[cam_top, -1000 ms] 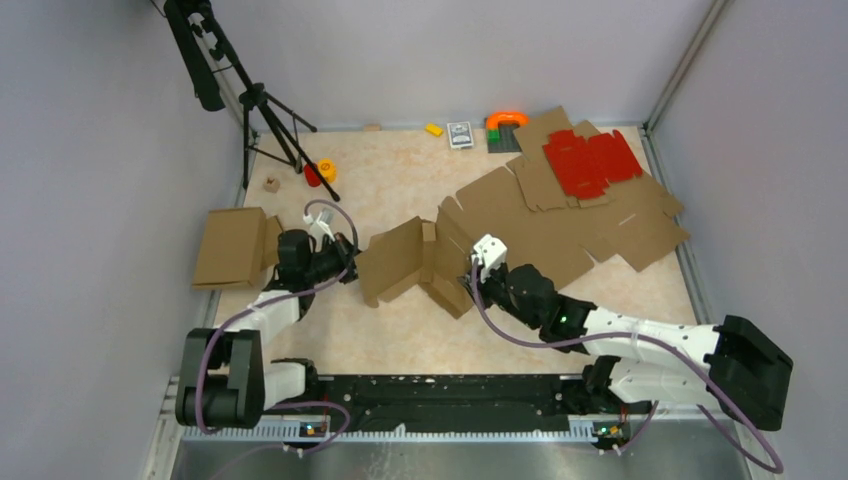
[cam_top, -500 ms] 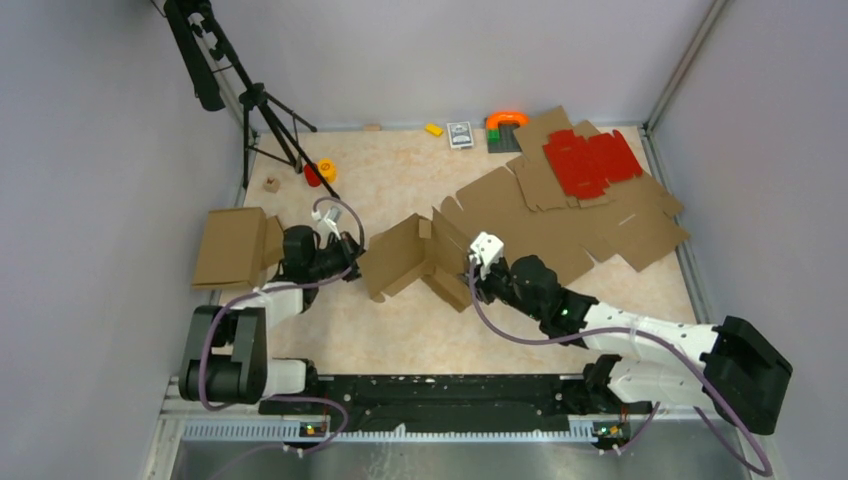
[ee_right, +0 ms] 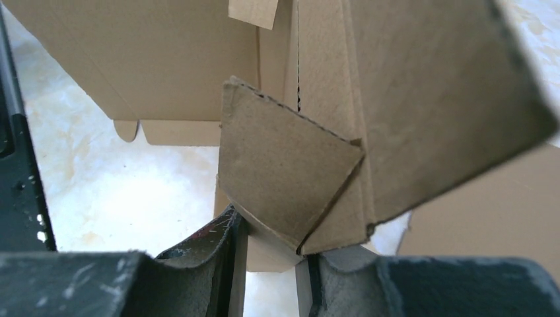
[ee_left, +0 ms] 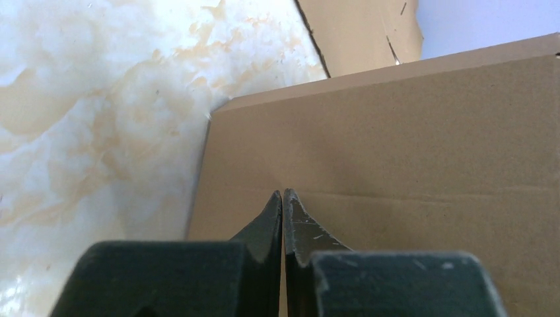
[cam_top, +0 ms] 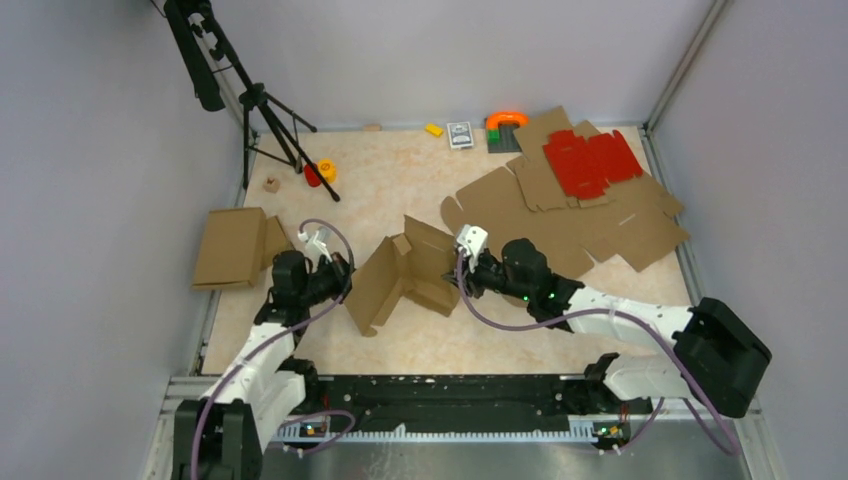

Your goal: Fold the paper box

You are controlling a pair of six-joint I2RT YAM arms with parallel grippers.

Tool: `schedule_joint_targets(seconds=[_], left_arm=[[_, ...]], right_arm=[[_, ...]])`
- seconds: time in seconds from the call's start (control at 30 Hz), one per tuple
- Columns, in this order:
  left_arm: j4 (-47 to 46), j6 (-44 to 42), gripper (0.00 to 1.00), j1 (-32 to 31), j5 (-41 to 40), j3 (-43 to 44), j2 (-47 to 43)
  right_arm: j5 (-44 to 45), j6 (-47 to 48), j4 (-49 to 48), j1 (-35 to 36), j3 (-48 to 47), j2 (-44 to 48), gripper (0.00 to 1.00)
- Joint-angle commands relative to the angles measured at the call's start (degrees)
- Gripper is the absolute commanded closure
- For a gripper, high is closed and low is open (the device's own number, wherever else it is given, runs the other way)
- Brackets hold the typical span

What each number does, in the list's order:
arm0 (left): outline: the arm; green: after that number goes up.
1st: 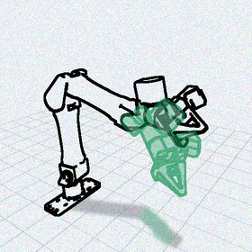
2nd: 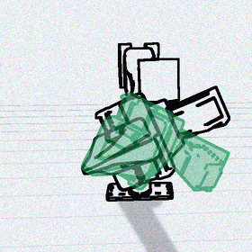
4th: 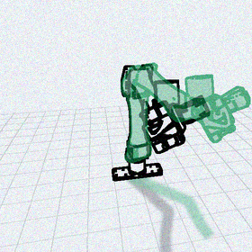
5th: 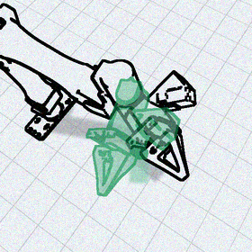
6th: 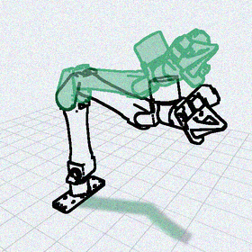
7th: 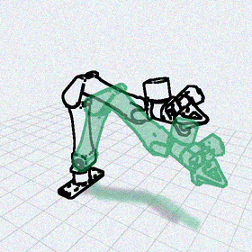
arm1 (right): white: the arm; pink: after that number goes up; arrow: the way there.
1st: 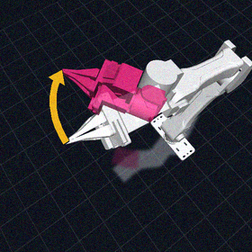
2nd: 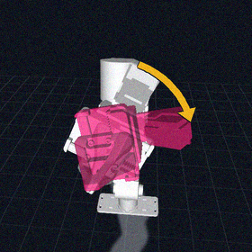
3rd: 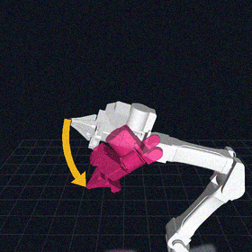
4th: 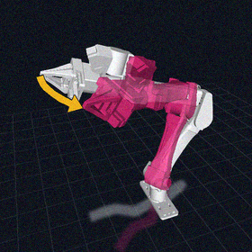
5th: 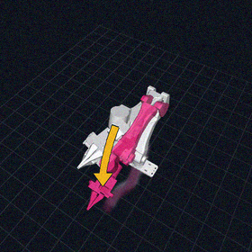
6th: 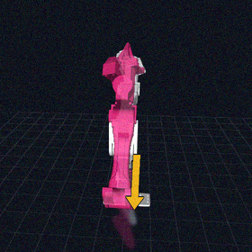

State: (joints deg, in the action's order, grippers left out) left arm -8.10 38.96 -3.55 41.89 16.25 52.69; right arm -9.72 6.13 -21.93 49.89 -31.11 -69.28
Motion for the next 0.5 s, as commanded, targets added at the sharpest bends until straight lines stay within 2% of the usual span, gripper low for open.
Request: schedule_joint_targets(seconds=[0.0, 0.17, 0.27, 0.37, 0.47], left_arm=[[10.8, -0.8, 1.0, -0.2, -6.7, -1.6, -7.6], [16.9, 1.3, 1.0, -0.1, -14.9, -2.1, -13.8], [18.7, 1.8, 1.0, -0.1, -18.3, -1.9, -15.4], [23.4, 3.2, 1.0, 0.0, -25.2, -0.1, -17.1], [25.0, 3.0, 1.0, 0.0, -27.6, 1.5, -18.8]], right_arm=[[-8.5, 1.3, -1.9, -0.4, -4.4, -3.6, 0.8], [-11.5, 1.2, -3.6, -0.4, -7.9, -9.3, 0.8], [-11.5, 1.3, -5.3, -0.4, -9.5, -11.7, 0.8], [-10.1, 1.7, -6.0, 0.0, -12.1, -14.5, 0.8], [-9.1, 2.5, -6.5, 0.4, -14.0, -17.0, 0.8]])
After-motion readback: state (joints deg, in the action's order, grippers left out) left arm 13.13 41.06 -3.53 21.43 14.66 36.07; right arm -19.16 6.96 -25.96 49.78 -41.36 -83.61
